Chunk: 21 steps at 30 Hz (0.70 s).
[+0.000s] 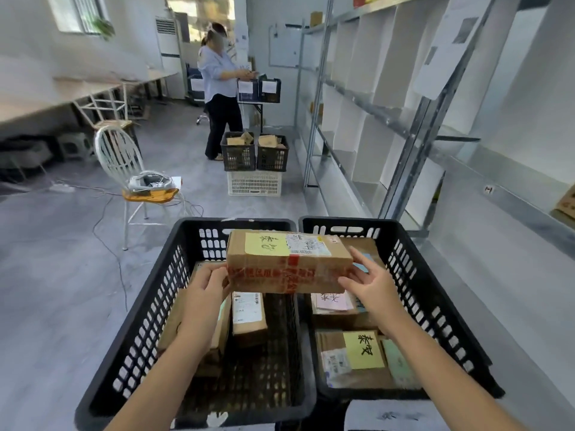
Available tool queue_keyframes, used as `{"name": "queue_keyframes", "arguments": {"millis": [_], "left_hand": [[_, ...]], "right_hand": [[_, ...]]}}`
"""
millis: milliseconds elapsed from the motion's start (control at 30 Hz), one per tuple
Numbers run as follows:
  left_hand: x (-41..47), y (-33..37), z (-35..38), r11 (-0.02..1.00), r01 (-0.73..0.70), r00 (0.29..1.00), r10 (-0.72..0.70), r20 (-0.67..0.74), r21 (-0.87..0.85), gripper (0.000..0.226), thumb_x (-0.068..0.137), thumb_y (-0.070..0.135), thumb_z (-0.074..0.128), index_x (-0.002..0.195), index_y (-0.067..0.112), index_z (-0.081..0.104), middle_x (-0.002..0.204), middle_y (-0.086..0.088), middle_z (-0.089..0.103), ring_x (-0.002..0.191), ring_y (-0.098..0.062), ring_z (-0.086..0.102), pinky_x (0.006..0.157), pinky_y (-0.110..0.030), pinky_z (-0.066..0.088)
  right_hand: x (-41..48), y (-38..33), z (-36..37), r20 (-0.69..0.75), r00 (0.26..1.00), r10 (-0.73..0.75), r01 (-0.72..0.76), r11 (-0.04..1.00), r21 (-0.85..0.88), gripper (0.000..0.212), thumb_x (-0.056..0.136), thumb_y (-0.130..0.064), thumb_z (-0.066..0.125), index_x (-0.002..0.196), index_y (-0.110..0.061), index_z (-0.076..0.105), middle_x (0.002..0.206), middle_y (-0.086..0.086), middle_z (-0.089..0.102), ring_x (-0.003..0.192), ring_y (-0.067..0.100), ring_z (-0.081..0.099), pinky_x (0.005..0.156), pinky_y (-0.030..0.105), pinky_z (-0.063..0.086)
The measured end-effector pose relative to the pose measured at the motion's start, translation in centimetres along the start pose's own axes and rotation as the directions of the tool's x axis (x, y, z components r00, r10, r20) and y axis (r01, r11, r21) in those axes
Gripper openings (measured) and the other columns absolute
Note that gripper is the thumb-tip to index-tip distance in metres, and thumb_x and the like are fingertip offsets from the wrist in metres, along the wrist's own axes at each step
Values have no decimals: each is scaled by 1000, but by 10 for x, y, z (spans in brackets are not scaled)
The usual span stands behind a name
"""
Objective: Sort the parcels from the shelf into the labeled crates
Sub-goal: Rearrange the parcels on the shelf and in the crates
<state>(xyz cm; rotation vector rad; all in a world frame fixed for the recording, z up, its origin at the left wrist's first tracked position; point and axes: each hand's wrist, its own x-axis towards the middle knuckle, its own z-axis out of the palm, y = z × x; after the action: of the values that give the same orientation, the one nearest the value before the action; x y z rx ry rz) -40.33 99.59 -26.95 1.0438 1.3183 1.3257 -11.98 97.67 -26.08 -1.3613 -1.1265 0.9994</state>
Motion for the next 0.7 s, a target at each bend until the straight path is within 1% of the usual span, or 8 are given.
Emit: {"name": "queue_keyframes", "arguments": {"millis": [67,133,200,300,433,567,633,700], "left_hand": [[-3,4,13,999,17,1000,-17,1,-39,23,104,27,45,106,14,64,108,-2,70,107,-17,66,98,-39,52],[-6,7,24,997,26,1000,-26,4,-66,28,104,32,43,103,10,61,110,-7,69,108,-22,65,94,-37,53],[-10,8,34,995,27,1000,-27,1,-98,30,104,35,44,98,9,58,110,-12,68,105,-25,65,92,-37,53],[-15,9,47,991,36,999,-36,4,-128,27,101,36,50,95,10,54,108,-12,67,98,-24,65,93,-42,53],[-20,6,55,977,105,994,-108,-5,-184,39,96,35,59,122,6,58,110,-10,72,95,-22,70,85,-36,56],[-27,7,63,980,120,993,-118,19,-161,38,95,25,56,123,-1,54,111,-16,71,93,-25,70,76,-30,56],[-31,9,73,978,109,994,-109,6,-176,28,95,18,53,116,-1,54,108,-18,70,86,-23,69,70,-28,57],[-36,10,85,979,92,996,-92,9,-181,19,95,14,52,110,3,54,104,-17,69,80,-20,70,66,-25,58]], "right_hand": [[7,-1,-8,11,998,-58,58,998,-18,67,82,14,70,130,-31,57,132,-1,60,113,5,63,98,23,51],[12,0,-18,26,996,-84,84,996,-23,63,82,13,69,122,-34,57,132,1,61,119,9,62,103,32,51],[16,4,-28,39,993,-107,107,994,1,61,82,13,69,121,-33,58,133,1,61,123,12,60,106,37,49],[16,13,-41,56,990,-129,126,990,57,60,81,15,68,121,-29,58,134,2,61,124,13,60,106,35,49],[17,24,-54,92,985,-144,134,986,100,56,86,10,66,128,-26,58,137,0,60,124,12,60,102,34,52],[21,20,-65,93,988,-125,117,989,89,28,99,-14,57,126,-22,58,121,-4,66,106,2,65,81,21,56],[25,18,-71,65,990,-126,120,989,83,18,99,-35,56,113,-25,57,116,3,65,107,14,65,82,30,57],[30,20,-79,44,995,-86,82,993,80,31,92,-52,60,105,-25,54,115,11,64,108,28,64,93,47,55]]}}
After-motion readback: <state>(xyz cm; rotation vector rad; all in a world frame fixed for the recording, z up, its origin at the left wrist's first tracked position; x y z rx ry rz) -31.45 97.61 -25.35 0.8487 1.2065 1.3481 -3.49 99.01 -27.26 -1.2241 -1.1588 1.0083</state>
